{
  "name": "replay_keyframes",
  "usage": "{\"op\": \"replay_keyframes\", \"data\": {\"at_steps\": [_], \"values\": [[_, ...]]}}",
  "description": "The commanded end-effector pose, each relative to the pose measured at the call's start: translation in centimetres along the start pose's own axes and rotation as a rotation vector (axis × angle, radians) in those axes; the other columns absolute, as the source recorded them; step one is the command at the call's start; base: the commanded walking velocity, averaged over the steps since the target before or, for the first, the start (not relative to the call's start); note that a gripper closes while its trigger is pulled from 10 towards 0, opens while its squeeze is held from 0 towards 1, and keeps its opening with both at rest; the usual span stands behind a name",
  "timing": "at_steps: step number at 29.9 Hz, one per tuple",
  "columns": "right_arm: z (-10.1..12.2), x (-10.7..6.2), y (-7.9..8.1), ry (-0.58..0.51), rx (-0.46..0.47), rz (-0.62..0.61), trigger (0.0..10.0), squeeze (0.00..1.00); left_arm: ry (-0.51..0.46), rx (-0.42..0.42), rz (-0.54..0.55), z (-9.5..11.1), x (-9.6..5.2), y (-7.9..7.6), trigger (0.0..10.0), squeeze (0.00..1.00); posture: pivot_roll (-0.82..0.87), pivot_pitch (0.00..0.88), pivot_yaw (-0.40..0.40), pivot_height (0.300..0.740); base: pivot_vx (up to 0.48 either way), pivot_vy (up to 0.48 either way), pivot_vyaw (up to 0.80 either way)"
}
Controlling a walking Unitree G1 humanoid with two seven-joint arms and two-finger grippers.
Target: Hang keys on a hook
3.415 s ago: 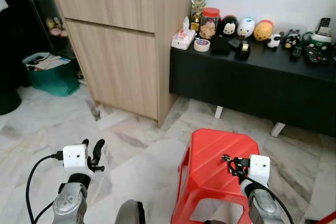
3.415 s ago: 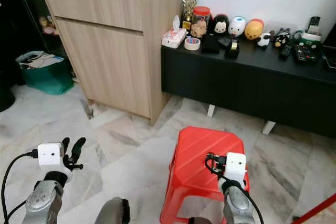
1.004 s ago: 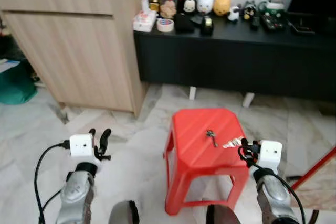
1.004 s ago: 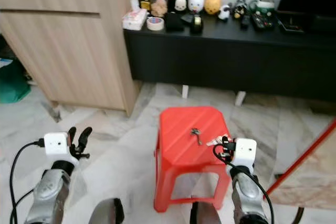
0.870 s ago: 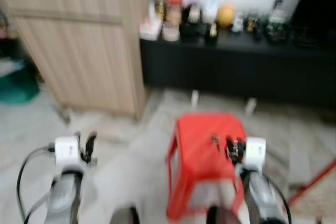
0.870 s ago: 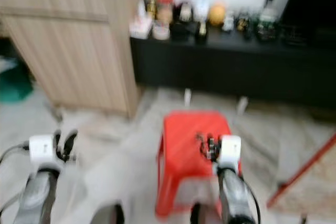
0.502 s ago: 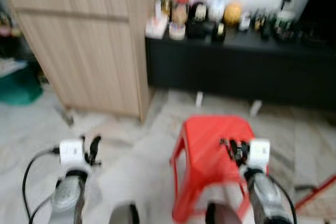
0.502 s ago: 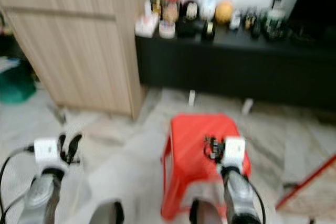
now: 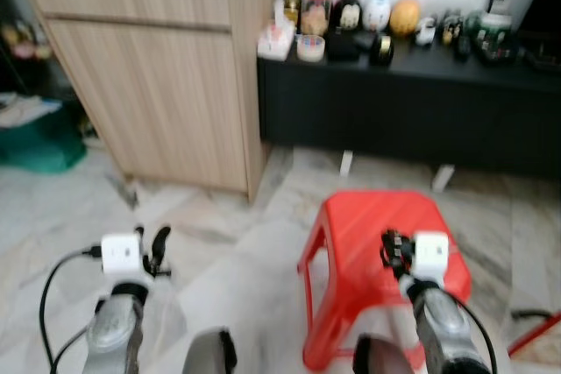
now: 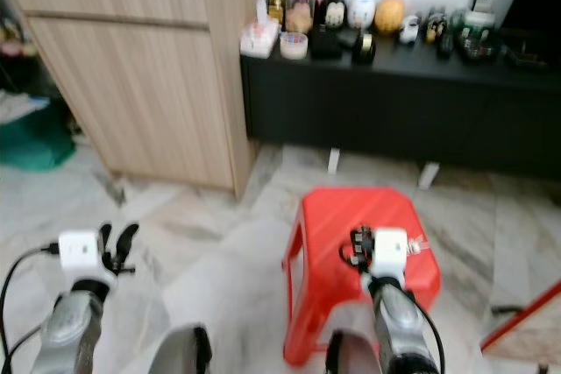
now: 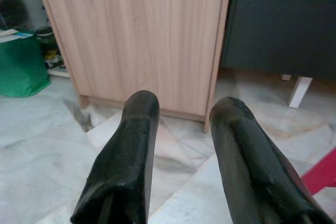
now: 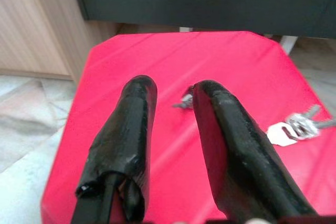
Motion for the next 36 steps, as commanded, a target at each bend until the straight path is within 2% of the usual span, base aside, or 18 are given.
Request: {"op": "replay_keyframes", "data": {"at_steps": [1,5,15,32,36], "values": [[-0.01,-0.01,-0.57,0.013,-0.002,-0.017,10.0,0.00,0.003,0.001,-0.009,0.03,0.20,-0.24,10.0,0.00,0.04,0.000,-0.021,0.566,0.262,0.000,0.00],[-0.15,-0.04,-0.60,0.019,-0.005,-0.019,10.0,0.00,0.007,0.017,-0.008,-0.02,0.19,-0.18,10.0,0.00,0.04,0.000,-0.022,0.566,0.302,0.000,0.00],[-0.29,-0.05,-0.54,0.028,-0.005,-0.017,10.0,0.00,0.007,0.017,0.003,0.02,0.24,0.07,10.0,0.00,0.05,0.000,-0.021,0.566,0.312,-0.265,0.00],[-0.53,-0.06,-0.24,0.047,-0.040,0.012,10.0,0.00,0.004,0.004,0.013,0.13,0.43,0.11,10.0,0.00,0.04,0.000,-0.023,0.566,0.000,0.000,0.06],[-0.46,-0.02,-0.39,0.043,-0.016,-0.003,10.0,0.00,0.005,0.002,0.010,0.10,0.38,0.10,10.0,0.00,0.04,0.000,-0.024,0.566,0.000,0.000,0.26]]}}
Point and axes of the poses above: a point about 5 cm out from each wrist's last joint towards the gripper, its own x axis pointing out of the wrist towards the gripper, its own z axis along the axis of the wrist's last joint, y = z × x, the point moved 4 cm from there along x, pointing out of the wrist towards the gripper, and after that the axes turned 8 degrees about x, right-handed, at the moved point
